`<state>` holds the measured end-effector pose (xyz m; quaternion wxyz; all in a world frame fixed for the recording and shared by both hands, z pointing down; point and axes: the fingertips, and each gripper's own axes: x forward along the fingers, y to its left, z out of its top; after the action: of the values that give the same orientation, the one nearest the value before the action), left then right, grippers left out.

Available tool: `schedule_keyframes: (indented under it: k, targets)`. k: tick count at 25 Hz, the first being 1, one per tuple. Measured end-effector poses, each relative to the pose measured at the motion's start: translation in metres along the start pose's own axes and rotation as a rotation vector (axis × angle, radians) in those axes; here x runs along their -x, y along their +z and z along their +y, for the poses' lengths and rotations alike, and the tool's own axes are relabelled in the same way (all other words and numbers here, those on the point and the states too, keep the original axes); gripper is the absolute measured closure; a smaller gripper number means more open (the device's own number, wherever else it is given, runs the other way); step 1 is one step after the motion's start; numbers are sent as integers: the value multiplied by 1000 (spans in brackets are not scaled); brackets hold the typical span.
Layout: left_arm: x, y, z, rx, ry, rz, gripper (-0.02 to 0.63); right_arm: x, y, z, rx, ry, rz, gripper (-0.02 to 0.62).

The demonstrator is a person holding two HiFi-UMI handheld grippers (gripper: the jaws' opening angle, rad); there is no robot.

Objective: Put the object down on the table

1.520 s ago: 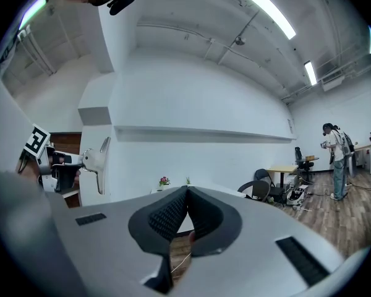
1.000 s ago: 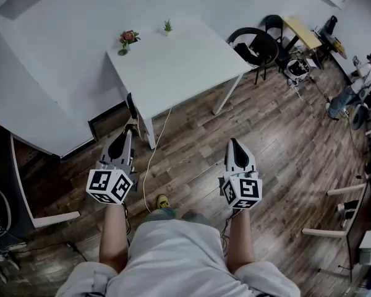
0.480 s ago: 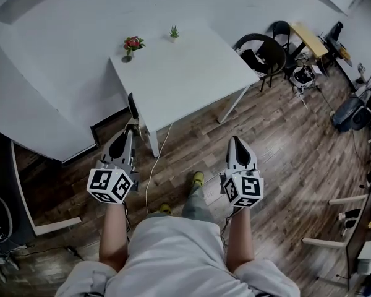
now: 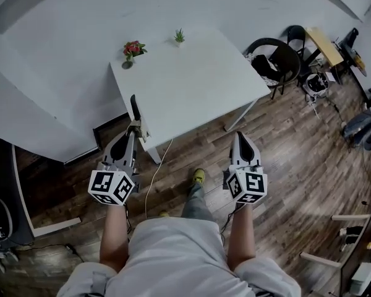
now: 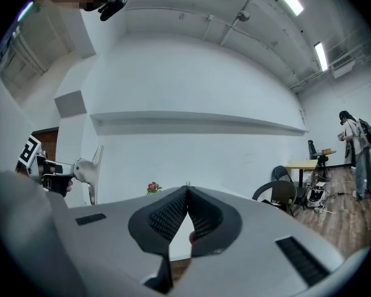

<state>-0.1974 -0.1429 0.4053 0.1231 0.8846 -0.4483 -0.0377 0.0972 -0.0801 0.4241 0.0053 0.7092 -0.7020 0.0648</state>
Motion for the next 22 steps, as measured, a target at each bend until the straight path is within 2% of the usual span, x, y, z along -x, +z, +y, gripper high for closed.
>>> schedule_keyframes:
  k: [9, 13, 18, 22]
  targets:
    - [-124, -12, 2, -37, 76, 64, 584, -110, -2, -86, -32, 42, 33, 586]
    - [-180, -14, -8, -85, 105, 92, 584, -161, 1, -118, -35, 88, 50, 586]
    - [-237, -15, -16, -131, 138, 118, 584, -219, 11, -142, -23, 159, 55, 586]
    - [-261, -15, -19, -139, 174, 116, 584, -251, 14, -150, -5, 221, 57, 586]
